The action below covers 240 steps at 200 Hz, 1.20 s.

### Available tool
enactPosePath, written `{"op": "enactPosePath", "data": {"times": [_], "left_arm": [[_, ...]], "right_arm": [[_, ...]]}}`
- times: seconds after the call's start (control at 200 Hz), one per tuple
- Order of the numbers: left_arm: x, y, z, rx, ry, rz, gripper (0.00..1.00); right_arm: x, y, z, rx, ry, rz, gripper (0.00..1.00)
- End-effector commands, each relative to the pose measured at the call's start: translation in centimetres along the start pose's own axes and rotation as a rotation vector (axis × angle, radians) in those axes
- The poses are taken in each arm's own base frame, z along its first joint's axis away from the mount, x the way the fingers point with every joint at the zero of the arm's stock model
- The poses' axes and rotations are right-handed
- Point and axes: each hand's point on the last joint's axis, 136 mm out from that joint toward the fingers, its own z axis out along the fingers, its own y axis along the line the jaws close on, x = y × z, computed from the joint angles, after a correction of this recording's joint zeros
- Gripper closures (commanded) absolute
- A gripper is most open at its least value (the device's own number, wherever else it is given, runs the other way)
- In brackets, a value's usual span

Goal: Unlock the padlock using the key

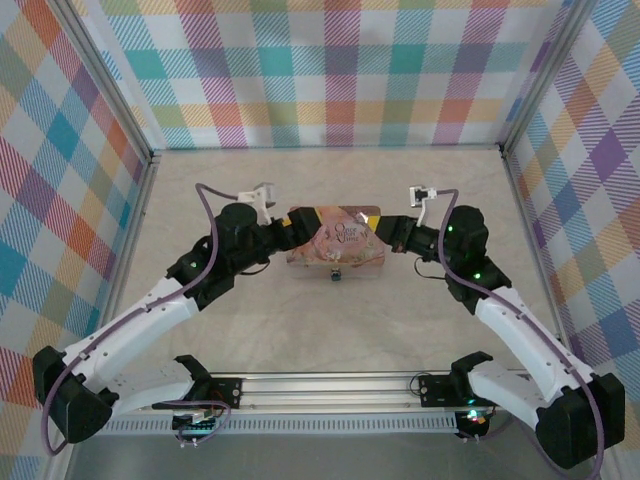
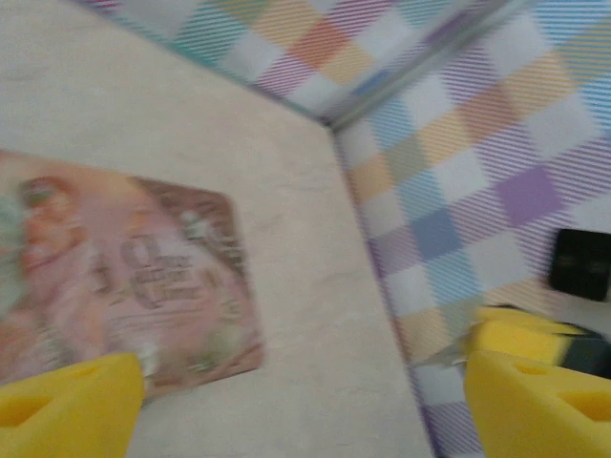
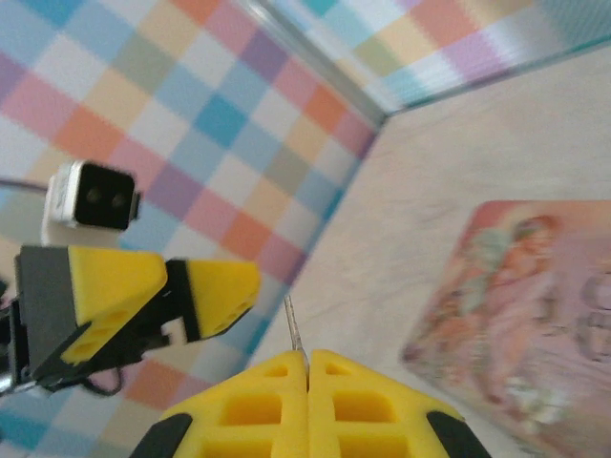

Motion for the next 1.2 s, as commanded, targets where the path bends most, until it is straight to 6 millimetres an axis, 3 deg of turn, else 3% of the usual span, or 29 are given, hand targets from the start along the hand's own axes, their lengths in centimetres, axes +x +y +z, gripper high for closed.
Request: {"op": "enactPosePath", "data": {"times": [0.0,0.125,0.305,0.595,0.75,0.91,1.055,1.195], "left_arm": [[1.4,6.9,-0.3,-0.260,0.024,0.006,0.11],[0.7,10.1,1.1,-0.335,0.014,-0.021,0.06],[-1.7,13.1,5.6,-0.364,0.001,-0.074,0.01],[-2.8,17.6,14.4,-0.404,0.069,-0.143,0.00],[-2.5,17.5,18.4,-0.336,0.136,-0.153,0.02],[-1.7,15.7,21.0,-0.221,0.226,-0.135,0.05],[-0.8,14.9,21.8,-0.163,0.287,-0.126,0.06],[-1.5,15.1,20.2,-0.197,0.236,-0.123,0.04]], "right_arm": [[0.1,-4.8,-1.5,0.307,0.019,-0.093,1.00],[-0.8,-8.3,-2.3,0.514,0.010,-0.153,1.00],[-0.4,-12.3,-3.2,0.703,0.019,-0.165,1.00],[0.7,-14.7,-3.7,0.783,0.039,-0.163,1.00],[1.1,-16.0,-3.7,0.814,0.059,-0.150,1.00],[0.9,-17.8,-3.5,0.859,0.071,-0.129,1.00],[0.3,-20.1,-3.3,0.938,0.080,-0.121,1.00],[-0.5,-22.5,-2.6,1.012,0.089,-0.105,1.00]]}}
